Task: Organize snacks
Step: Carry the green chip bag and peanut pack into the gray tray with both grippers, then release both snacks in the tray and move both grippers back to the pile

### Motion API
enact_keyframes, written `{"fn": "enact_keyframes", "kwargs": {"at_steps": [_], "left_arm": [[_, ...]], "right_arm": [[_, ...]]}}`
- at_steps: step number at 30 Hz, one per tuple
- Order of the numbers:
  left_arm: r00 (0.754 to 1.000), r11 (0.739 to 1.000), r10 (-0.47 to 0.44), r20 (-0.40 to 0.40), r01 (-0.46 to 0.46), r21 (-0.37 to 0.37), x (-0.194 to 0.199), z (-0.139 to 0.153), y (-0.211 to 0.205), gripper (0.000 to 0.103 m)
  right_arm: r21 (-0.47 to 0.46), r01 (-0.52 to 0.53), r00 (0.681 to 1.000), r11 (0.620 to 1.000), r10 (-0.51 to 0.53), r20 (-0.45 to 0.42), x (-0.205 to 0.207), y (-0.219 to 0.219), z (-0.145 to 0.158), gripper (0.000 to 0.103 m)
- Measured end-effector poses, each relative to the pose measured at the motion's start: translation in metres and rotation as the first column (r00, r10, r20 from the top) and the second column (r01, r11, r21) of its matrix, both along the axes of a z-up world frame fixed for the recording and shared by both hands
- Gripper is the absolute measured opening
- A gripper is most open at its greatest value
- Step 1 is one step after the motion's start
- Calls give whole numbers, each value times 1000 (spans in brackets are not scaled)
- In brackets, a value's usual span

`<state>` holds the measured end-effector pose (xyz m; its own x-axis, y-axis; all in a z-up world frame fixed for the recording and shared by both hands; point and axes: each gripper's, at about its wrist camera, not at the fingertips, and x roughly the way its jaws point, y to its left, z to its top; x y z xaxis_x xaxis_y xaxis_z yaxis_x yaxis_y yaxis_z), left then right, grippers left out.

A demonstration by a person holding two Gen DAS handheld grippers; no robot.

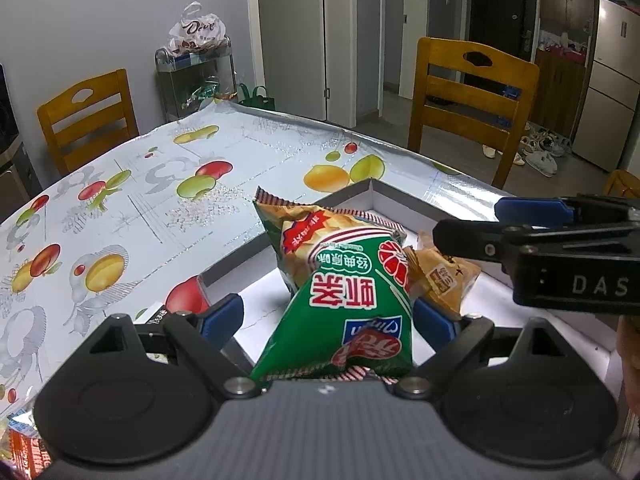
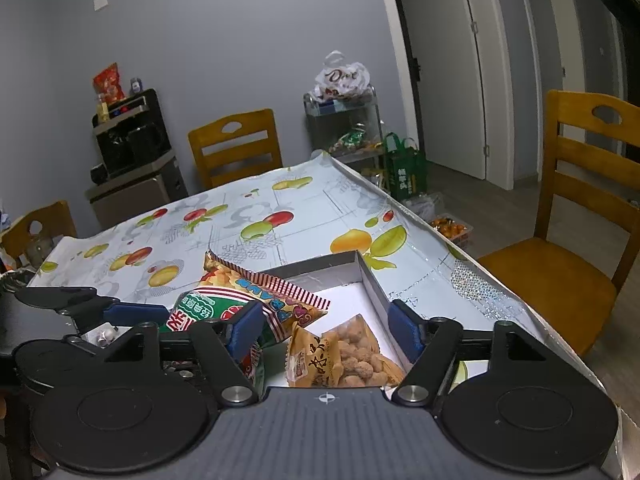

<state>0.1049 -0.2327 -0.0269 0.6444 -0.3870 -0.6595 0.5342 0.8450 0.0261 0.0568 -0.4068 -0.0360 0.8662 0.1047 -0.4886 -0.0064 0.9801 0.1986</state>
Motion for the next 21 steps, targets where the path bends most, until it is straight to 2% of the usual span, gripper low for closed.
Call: {"fn": "enact_keyframes", "kwargs": {"at_steps": [12,21], "left_arm": [[1000,999,-3,18,4,-32,-20,13,18,93],[998,998,33,47,-31,-47,-51,19,59,96]], "right_arm": [[-11,-22,1000,1000,22,3,-10,14,13,86],[2,-67,998,998,67,-5,-17,39,22,91]]}}
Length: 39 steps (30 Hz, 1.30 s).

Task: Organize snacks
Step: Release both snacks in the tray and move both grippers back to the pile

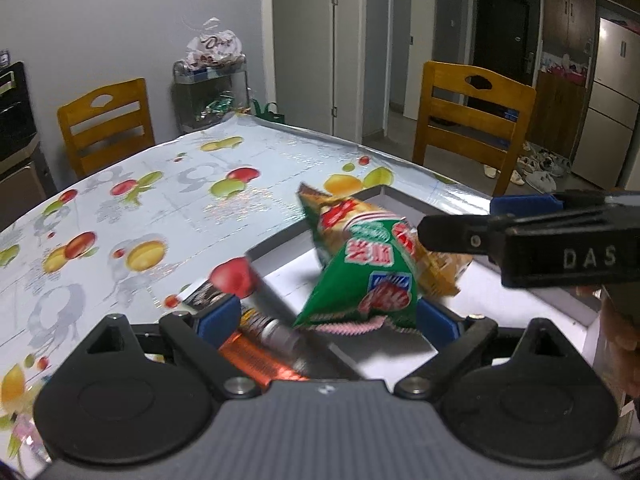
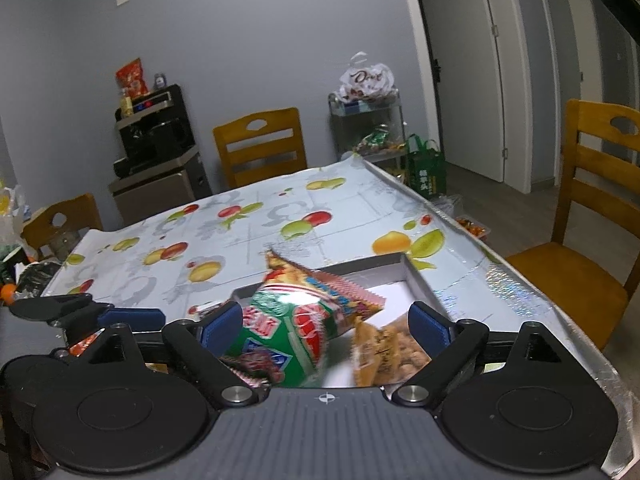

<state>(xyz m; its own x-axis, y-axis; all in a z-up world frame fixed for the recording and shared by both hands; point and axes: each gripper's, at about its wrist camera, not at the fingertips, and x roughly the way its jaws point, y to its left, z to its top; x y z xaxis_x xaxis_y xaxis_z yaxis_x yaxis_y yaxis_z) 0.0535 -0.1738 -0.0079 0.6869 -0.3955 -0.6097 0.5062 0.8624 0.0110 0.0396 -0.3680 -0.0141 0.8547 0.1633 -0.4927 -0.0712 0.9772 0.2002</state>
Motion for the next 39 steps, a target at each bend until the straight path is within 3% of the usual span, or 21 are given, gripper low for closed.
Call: {"fn": "enact_keyframes", "kwargs": {"at_steps": [5,17,23,26,33,39], "left_arm": [[999,1000,26,28,-26,8,-17,4,30,96],[987,987,154,45,-151,-51,-39,15,119,96],[962,963,264,74,-258,-77,-39,34,169,96],[939,939,337,67,-330,-99,-34,43,195,97],[891,887,454,34,-447,-117,-16,42,235,97],[890,885,457,11,-453,-111,11,25,233,97]], "right_arm": [[-2,-28,1000,1000,28,-7,0,21,4,91],[-43,-140,990,989,140,12,-6,82,25,92],[-18,-205,978,978,206,36,0,109,51,92],[-29,-229,972,973,230,49,4,121,57,93],[-84,-275,961,958,275,-8,6,145,37,93],[-112,-295,954,949,288,-79,7,160,13,93]]}}
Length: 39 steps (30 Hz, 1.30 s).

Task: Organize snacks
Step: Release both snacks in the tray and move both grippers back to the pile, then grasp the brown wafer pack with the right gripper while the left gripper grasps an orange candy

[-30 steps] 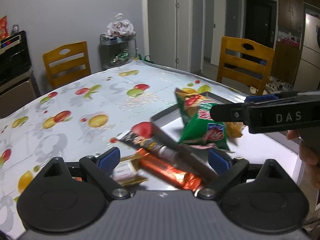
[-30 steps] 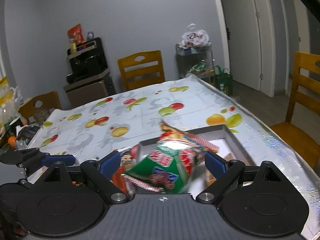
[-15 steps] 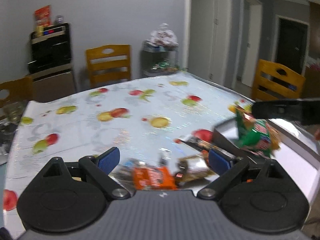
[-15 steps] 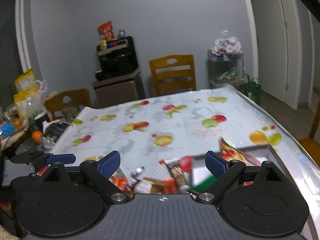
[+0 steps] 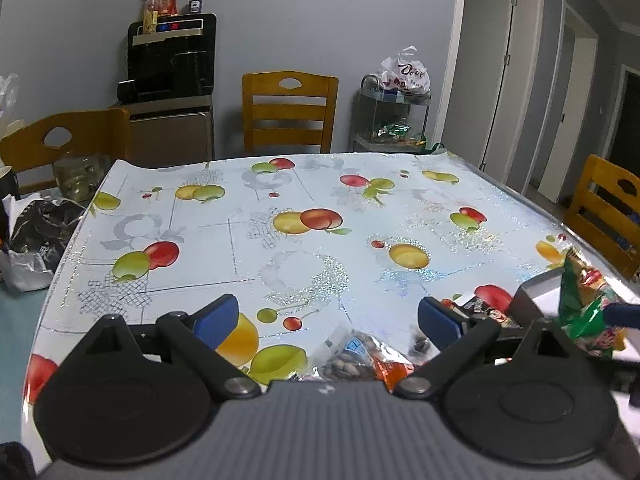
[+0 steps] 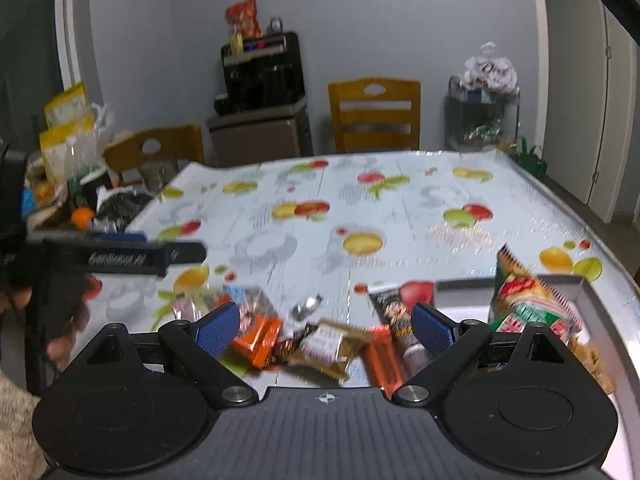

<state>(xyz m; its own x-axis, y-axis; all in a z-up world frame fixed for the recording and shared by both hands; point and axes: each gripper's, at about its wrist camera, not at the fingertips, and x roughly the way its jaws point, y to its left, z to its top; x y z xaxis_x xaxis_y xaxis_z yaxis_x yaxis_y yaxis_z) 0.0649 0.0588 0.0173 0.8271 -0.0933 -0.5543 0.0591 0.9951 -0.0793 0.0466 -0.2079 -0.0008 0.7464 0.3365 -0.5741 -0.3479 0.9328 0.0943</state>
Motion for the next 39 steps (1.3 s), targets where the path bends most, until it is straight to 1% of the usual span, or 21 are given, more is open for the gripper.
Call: {"fn": "enact_keyframes", "kwargs": {"at_steps": [2,5,7,8,9,10,11,13,14,18,22,24,26,27,28,30,33,39], "left_arm": [[999,999,-33,-4,33,-5,5,-10,-6,97],[994,994,-110,21,110,-10,3,-21,-13,97],[990,990,-137,41,136,24,-1,-28,-17,97],[990,991,-133,46,131,35,-1,-31,-18,97],[991,991,-126,45,125,37,-1,-34,-17,97],[992,992,-123,41,122,26,0,-37,-15,97],[992,993,-121,30,121,1,2,-41,-11,97],[994,993,-113,-3,113,-38,6,-47,-6,97],[994,993,-106,-11,106,-46,7,-49,-4,97],[995,995,-97,-4,97,-37,6,-51,-4,97],[994,993,-106,-2,106,-49,4,-51,-4,97],[993,992,-120,6,120,-39,3,-51,-7,97],[990,990,-141,17,141,-18,1,-51,-12,97],[988,988,-151,22,151,-9,-1,-50,-14,97],[986,986,-165,27,165,5,-2,-51,-17,97],[982,982,-187,30,187,21,-4,-51,-23,97],[976,975,-218,26,217,39,-4,-55,-29,97],[962,962,-271,26,269,52,-6,-59,-39,97]], "right_arm": [[-27,-6,1000,1000,6,-11,1,5,-8,93],[-60,-3,1000,998,1,-26,6,10,-19,91],[-80,15,999,997,-17,-34,11,13,-26,83],[-86,20,999,996,-24,-39,14,14,-29,81],[-90,25,998,996,-30,-48,18,16,-33,75],[-90,29,998,995,-35,-58,21,18,-36,69],[-87,36,997,996,-42,-71,25,20,-38,67],[-72,49,994,996,-56,-93,33,21,-44,65],[-66,55,993,996,-62,-104,36,23,-46,65],[-65,72,988,995,-80,-131,45,31,-55,63],[-87,74,987,993,-86,-134,50,38,-61,59],[-91,81,986,993,-93,-136,52,40,-65,59],[-99,80,987,992,-93,-134,52,41,-69,54],[-107,75,987,991,-89,-133,52,41,-71,48],[-111,73,988,991,-87,-131,51,42,-72,46],[-111,75,990,991,-88,-112,48,40,-73,42],[-95,79,990,992,-90,-109,45,36,-70,36],[-73,79,996,994,-83,-45,28,22,-55,35]]}}
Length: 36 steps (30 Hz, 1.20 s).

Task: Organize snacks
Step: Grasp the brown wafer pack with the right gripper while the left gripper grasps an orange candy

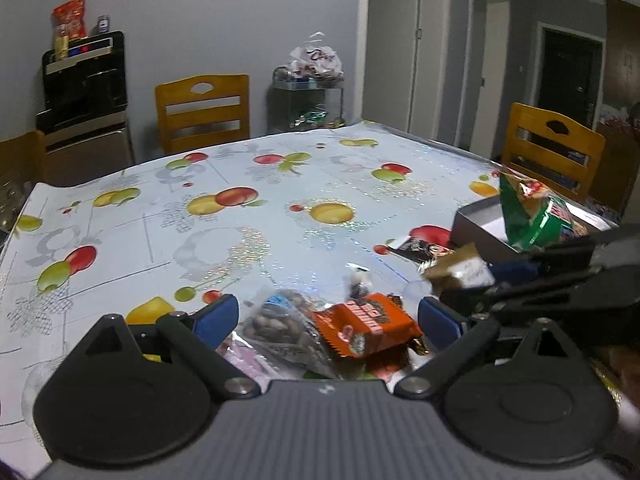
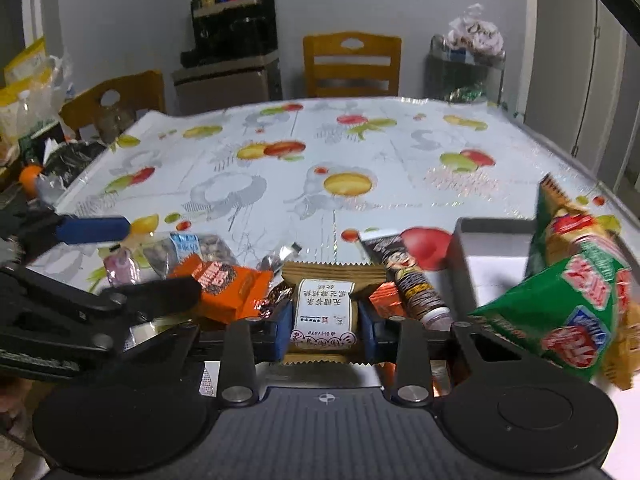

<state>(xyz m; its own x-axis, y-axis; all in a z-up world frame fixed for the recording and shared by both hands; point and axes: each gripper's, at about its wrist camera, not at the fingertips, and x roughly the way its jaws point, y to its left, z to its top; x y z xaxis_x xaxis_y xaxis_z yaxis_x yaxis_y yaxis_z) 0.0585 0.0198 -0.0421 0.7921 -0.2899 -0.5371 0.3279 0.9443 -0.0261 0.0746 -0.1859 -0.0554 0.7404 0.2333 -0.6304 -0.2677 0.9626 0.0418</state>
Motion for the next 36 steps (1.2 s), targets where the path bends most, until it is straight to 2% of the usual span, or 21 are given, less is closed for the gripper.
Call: {"fn": "enact_keyframes", "kwargs": {"at_steps": [3,6,10,20,24,30,32,34,36], "left_arm": [[1000,1000,-24,-6,24,0,1,-4,-4,97],[998,998,-59,-14,58,-18,3,-10,-10,97],[995,995,-98,31,98,13,7,-14,-22,97],[994,992,-107,-31,109,59,30,-22,-36,97],[990,988,-122,-69,128,86,22,-20,-45,96],[977,981,-175,-125,183,59,4,-13,-58,97],[973,975,-193,-127,205,87,-3,-9,-64,96],[977,967,-198,-75,207,148,-7,-6,-71,97],[978,959,-199,-56,206,196,-2,-5,-75,97]], "right_arm": [[2,6,1000,1000,-6,27,-8,-11,8,35],[26,5,1000,1000,-5,17,-14,-22,12,35],[62,-9,1000,998,9,-2,-21,-29,12,35],[120,-58,998,991,60,-14,-36,-41,11,35],[139,-69,997,988,72,-15,-40,-49,11,35],[170,-72,997,983,73,-4,-42,-62,13,35],[175,-72,997,982,74,-1,-42,-66,13,35],[182,-70,997,981,71,2,-43,-71,14,35],[188,-67,998,980,67,5,-44,-75,15,35]]}}
